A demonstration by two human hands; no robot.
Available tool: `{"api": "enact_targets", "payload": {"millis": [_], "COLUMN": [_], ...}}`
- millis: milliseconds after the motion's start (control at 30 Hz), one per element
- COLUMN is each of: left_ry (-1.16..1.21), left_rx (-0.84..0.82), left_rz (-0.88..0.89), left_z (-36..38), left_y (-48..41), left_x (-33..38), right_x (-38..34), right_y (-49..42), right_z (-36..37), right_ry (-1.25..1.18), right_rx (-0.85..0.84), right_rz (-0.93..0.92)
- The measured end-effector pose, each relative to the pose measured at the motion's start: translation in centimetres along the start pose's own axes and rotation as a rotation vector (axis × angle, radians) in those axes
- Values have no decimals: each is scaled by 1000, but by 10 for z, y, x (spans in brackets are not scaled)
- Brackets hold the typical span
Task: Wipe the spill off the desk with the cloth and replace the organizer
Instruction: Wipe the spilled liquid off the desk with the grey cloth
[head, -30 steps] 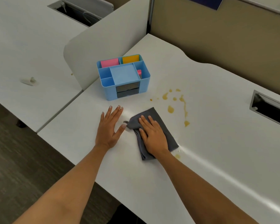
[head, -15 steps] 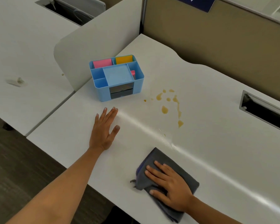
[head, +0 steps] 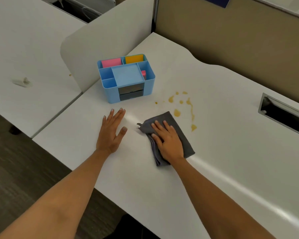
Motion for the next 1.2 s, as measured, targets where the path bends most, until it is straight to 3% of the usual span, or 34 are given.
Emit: {"api": "enact_targets", "payload": {"millis": [333,633,767,1000,1200], "left_ry": [98,102,101,40,-27], "left_rx": [167,204,193,149,61], "left_rz": [-73,-105,-89,-98,-78], "left_z": [-27,-29,-28,-24,-15], "left_y": [36,39,39,37,29], "left_x": [-21,-29,-29,-25,-20], "right_x": [-50,-84,-93,-14,9], "right_y": [112,82,23,-43,13], "right_z": [39,60,50,0,-4], "right_ry": [98,166,141,62,3], "right_rx": [-271,-308,-233,17,58], "right_rz": [-556,-679,-541,69,134]}}
Point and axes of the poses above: each hand's wrist, its own y-axis away from the middle knuckle, its own z-axis out of the palm, x = y × z, the point moved 10 cm from there along -y, towards the middle knuckle, and after that the axes turned 6 degrees about -x, right-handed, at the moved point
